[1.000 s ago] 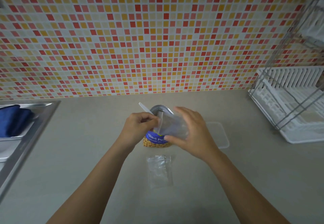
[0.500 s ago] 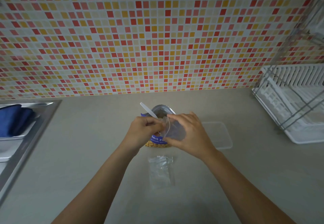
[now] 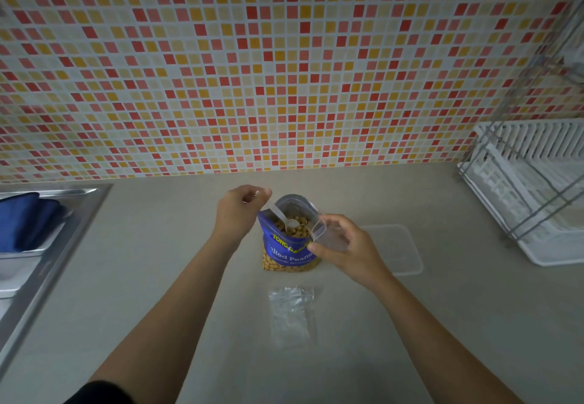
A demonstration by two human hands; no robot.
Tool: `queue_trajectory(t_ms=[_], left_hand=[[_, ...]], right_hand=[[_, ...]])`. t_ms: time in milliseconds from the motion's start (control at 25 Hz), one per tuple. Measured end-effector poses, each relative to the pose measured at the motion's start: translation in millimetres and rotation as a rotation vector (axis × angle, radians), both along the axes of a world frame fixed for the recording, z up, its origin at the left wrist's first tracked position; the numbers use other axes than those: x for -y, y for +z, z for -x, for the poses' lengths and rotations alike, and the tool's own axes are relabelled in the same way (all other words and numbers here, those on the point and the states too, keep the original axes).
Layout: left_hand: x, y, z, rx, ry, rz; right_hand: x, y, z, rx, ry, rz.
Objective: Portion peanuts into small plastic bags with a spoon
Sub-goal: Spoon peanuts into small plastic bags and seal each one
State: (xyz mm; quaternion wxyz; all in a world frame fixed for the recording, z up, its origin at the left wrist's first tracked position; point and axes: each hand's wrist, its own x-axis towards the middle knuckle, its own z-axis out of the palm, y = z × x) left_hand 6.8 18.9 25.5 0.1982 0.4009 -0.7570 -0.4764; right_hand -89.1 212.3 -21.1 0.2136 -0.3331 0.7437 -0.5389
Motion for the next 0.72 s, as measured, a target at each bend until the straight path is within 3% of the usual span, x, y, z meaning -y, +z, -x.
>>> queue_trajectory(t_ms=[240,360,440,720], left_hand=[[-11.5,2.5,0.0,0.074,-0.295,0.393],[-13.0,15.4,-8.8,-0.078,-0.170,0.582],[-11.5,17.1,-9.4,-0.043,-0.128,0.664],[-15.1,-21.9,-2.0,0.054,-0.013,0.209]], right_hand=[[1.6,-0.8,7.9,0.009,0.024,-0.014],[0.0,-1.4,9.2,-0.017,0.027,0.001],[-0.3,-1.4,10.7,-0.021,0.026,0.005],[0.2,2.7,11.1,-0.059,0.035,-0.054]])
